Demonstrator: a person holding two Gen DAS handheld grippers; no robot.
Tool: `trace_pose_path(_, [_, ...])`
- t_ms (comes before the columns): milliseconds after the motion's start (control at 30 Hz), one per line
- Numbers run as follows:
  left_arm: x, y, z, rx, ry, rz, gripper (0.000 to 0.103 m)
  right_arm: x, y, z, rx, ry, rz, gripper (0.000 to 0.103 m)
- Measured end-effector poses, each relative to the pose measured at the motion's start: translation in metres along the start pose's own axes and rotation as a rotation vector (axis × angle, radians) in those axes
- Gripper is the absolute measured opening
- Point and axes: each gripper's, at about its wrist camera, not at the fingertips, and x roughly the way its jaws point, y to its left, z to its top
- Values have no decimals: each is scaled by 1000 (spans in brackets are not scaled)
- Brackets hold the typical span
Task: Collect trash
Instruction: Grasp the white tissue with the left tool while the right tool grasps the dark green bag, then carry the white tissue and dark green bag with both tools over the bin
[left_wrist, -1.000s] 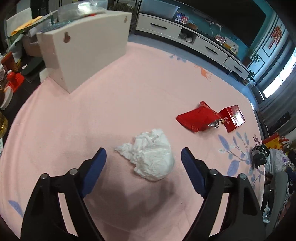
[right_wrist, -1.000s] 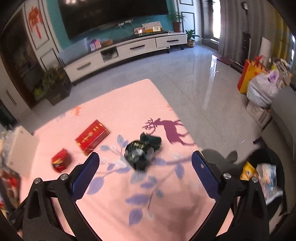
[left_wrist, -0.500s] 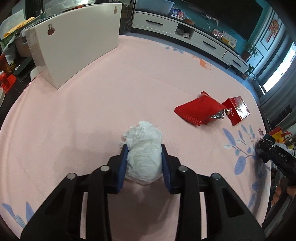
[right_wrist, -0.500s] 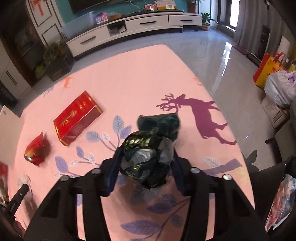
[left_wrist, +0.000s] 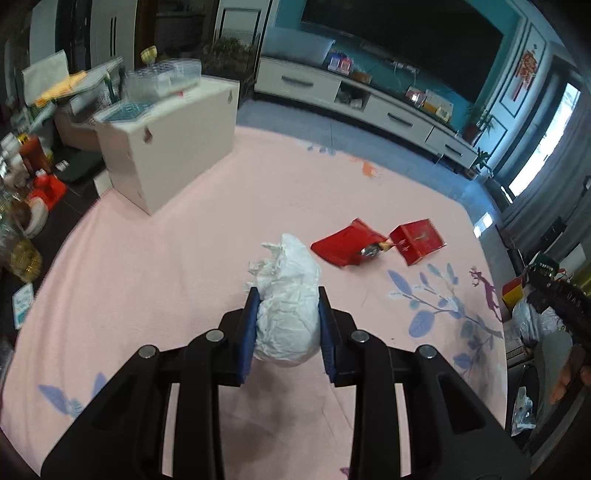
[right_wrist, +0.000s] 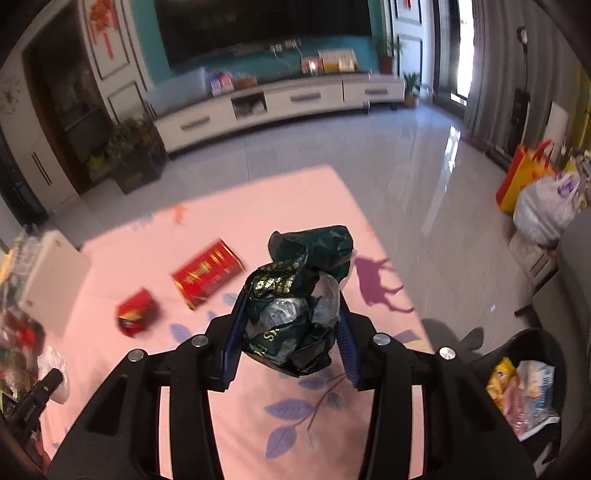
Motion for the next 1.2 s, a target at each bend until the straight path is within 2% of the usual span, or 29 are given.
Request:
trace_pose_path(200, [-61,-6,-9,-27,-104,-106,31,-63,4,-14,-18,-96,45,45])
trace_pose_path(400, [-84,-17,-36,-42,-104,-202,32,-93,-3,-45,-1,-123,79,45])
trace_pose_path(733, [-114,-50,-57,86,-148,-244,32,-128,-19,-73,-3,-186,21,46])
trace_pose_path(1000, [-126,-82,-73,196,-157,-272,32,-151,-49,-86,62,-223,15,46])
trace_pose_path(1200, [-134,-121,-91,295,-152,-328,32,-175,-74,-87,113,-275,1,46])
